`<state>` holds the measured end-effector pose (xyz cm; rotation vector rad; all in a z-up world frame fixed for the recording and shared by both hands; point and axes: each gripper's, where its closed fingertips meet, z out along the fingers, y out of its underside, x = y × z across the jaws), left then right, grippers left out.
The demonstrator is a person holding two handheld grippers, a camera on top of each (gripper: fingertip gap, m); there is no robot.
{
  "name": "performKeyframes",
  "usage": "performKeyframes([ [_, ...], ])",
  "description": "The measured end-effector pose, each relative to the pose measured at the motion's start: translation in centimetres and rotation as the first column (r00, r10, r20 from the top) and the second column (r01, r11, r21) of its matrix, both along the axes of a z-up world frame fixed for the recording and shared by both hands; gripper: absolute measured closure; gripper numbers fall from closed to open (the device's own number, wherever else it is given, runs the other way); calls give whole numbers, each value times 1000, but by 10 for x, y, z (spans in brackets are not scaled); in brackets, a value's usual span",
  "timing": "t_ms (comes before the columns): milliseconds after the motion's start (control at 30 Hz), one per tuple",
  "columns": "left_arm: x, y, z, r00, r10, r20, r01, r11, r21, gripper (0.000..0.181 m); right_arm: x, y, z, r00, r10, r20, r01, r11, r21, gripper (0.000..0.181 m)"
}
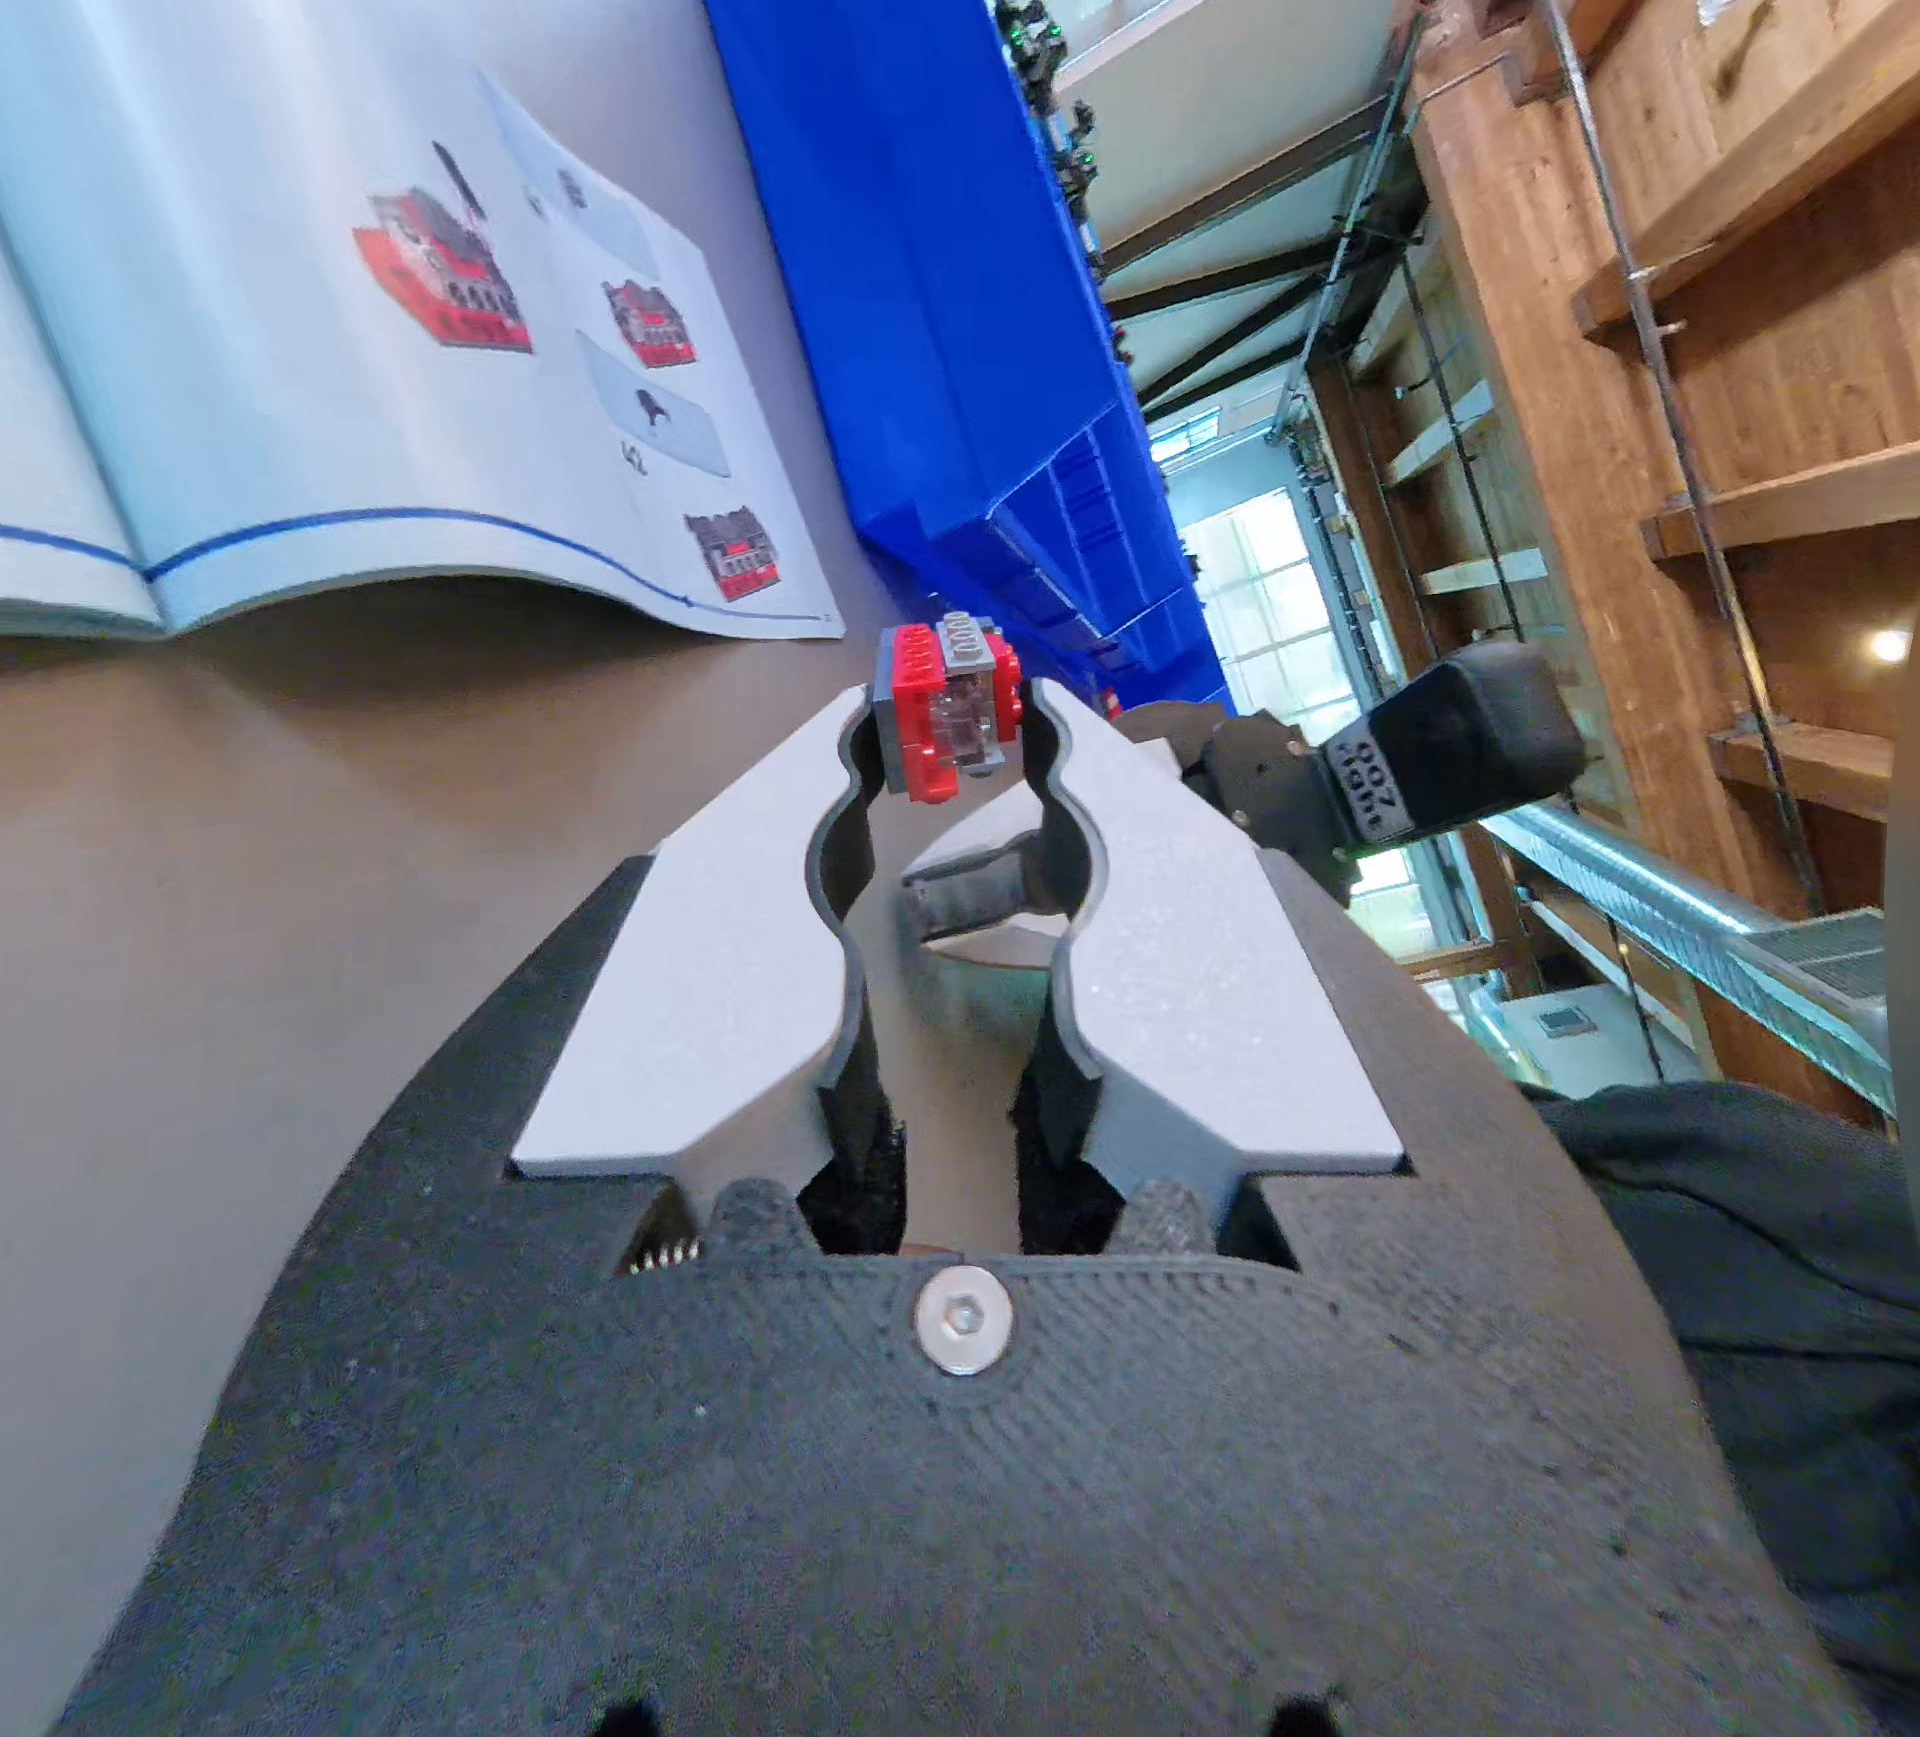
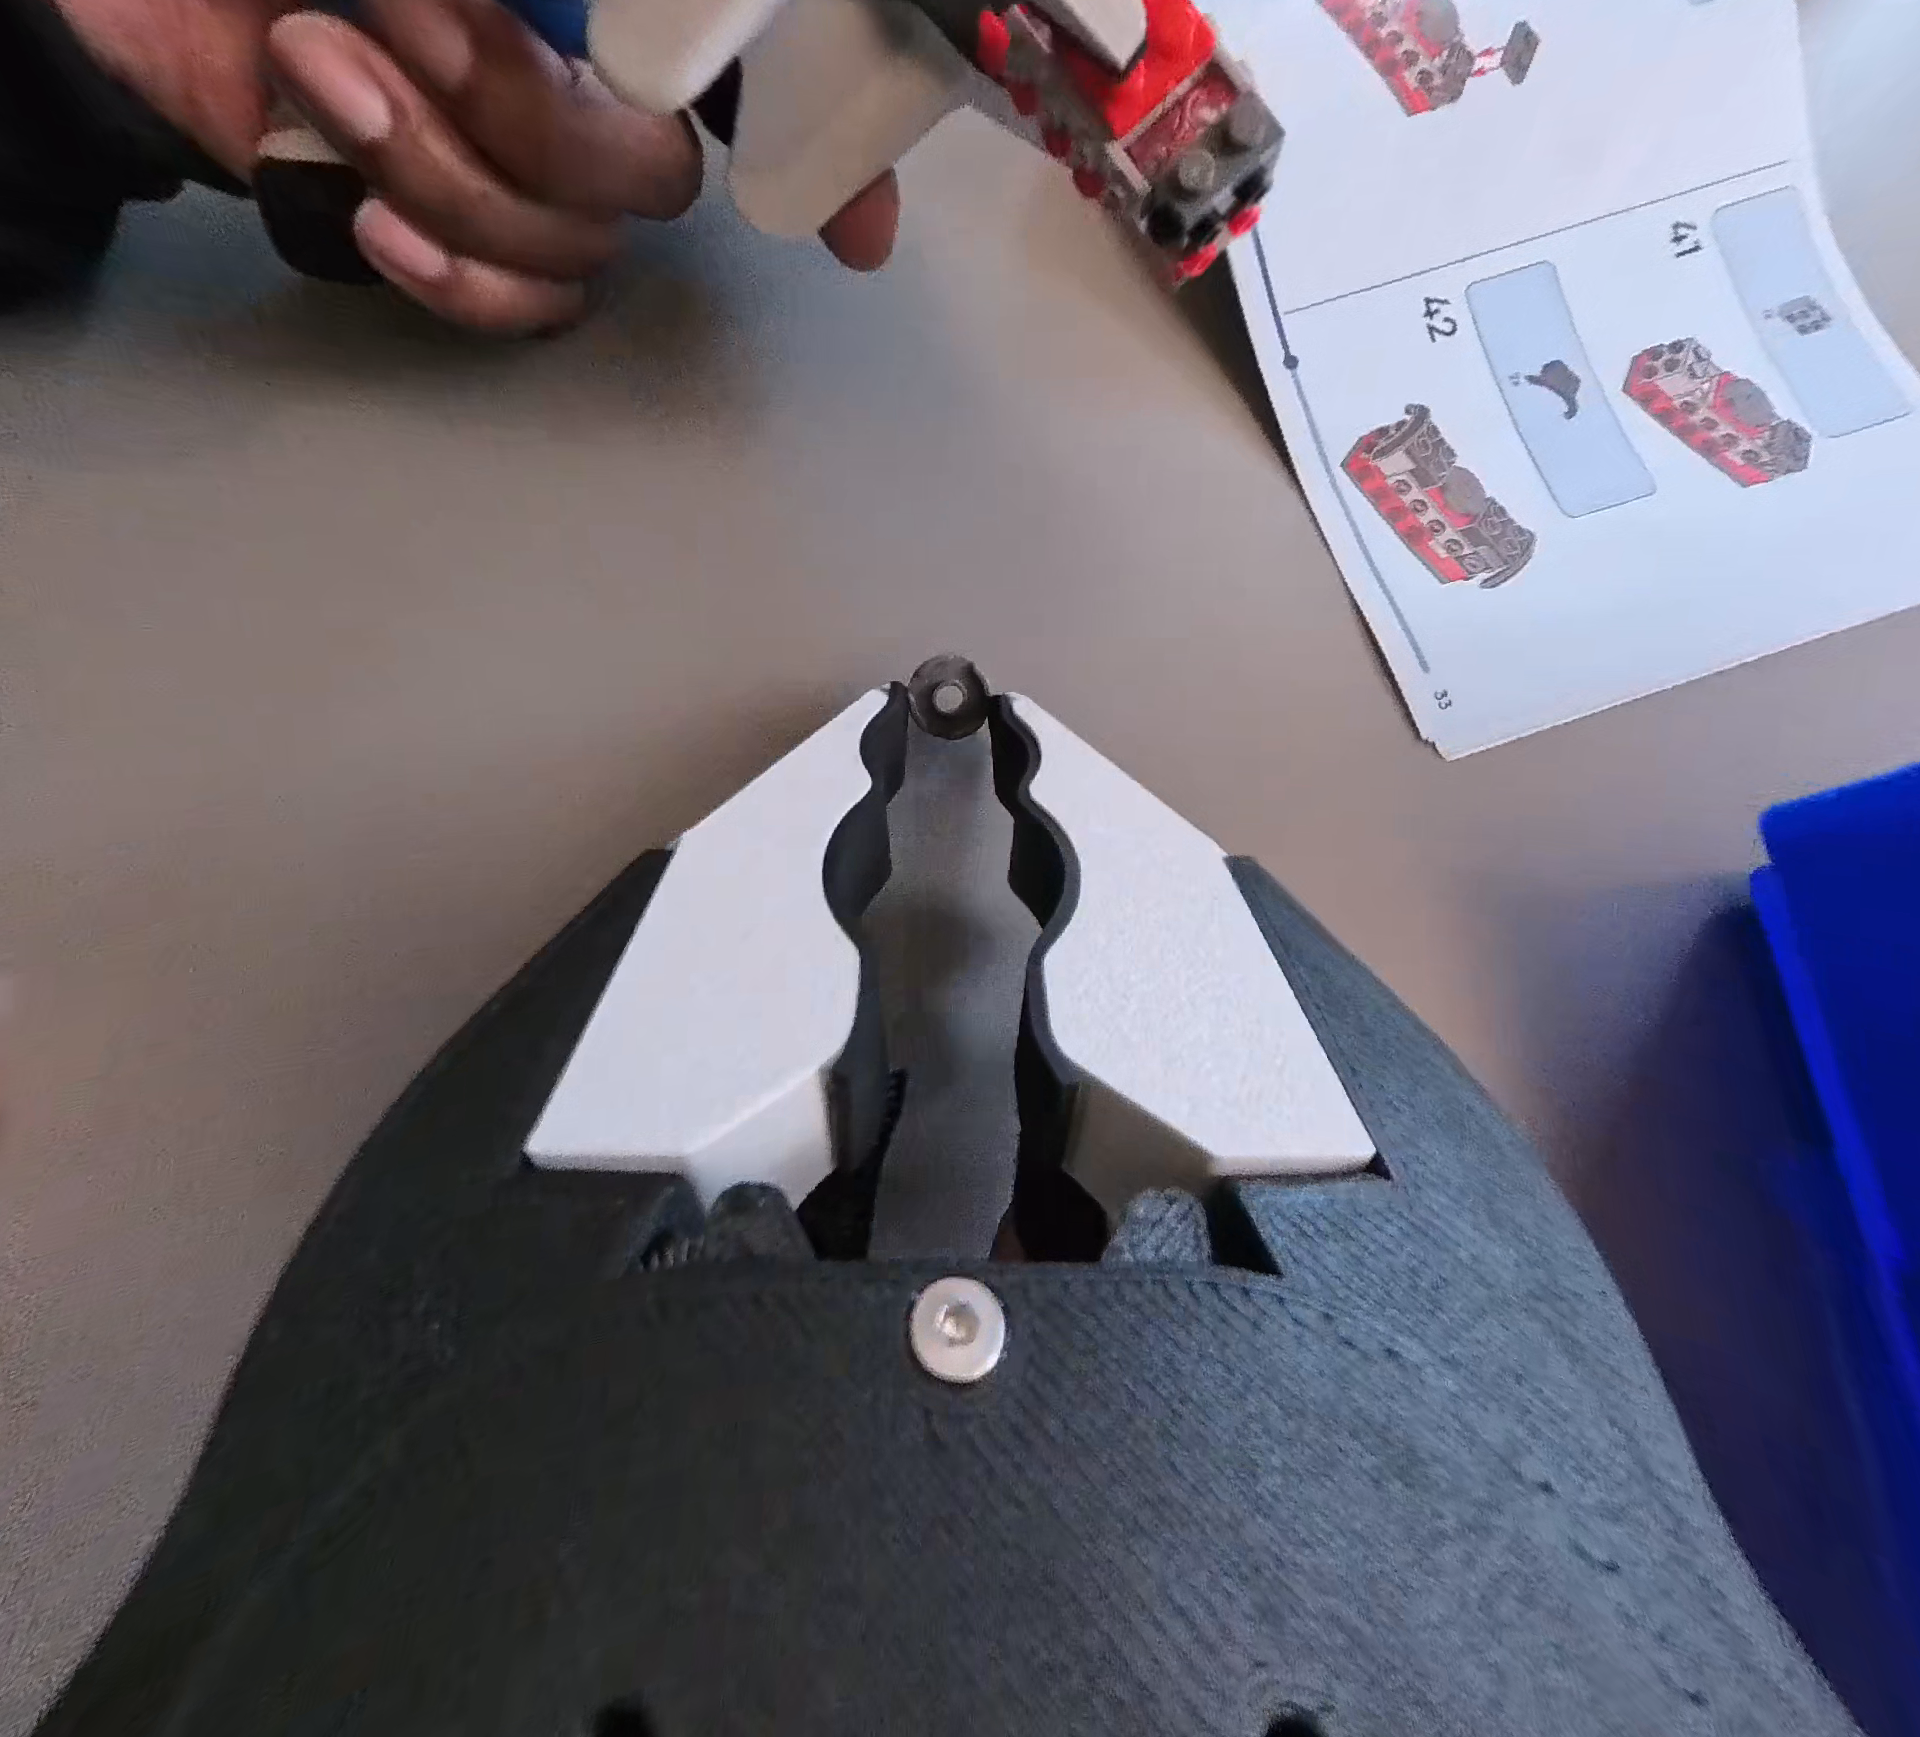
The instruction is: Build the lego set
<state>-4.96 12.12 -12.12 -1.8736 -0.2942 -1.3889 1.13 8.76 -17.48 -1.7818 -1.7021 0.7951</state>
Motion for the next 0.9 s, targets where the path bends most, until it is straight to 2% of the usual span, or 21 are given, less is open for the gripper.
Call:
performKeyframes([
  [233,5,-14,-2,999,-7,-32,7,1000,7,155,-1,2,12,996,-30,-89,31,999,13,165],
  [367,4,-27,0,999,30,-38,-29,999,25,155,5,14,17,983,-122,-135,124,992,12,165],
  [567,12,-36,-4,995,37,-94,-35,999,27,155,17,17,10,980,-181,-83,185,982,40,165],
  [767,10,-35,-6,993,48,-103,-47,999,13,155,27,23,-1,976,-217,-9,217,976,-21,165],
  [900,12,-34,-9,995,26,-92,-28,1000,-13,155,27,21,1,979,-204,-20,203,978,-55,162],
])
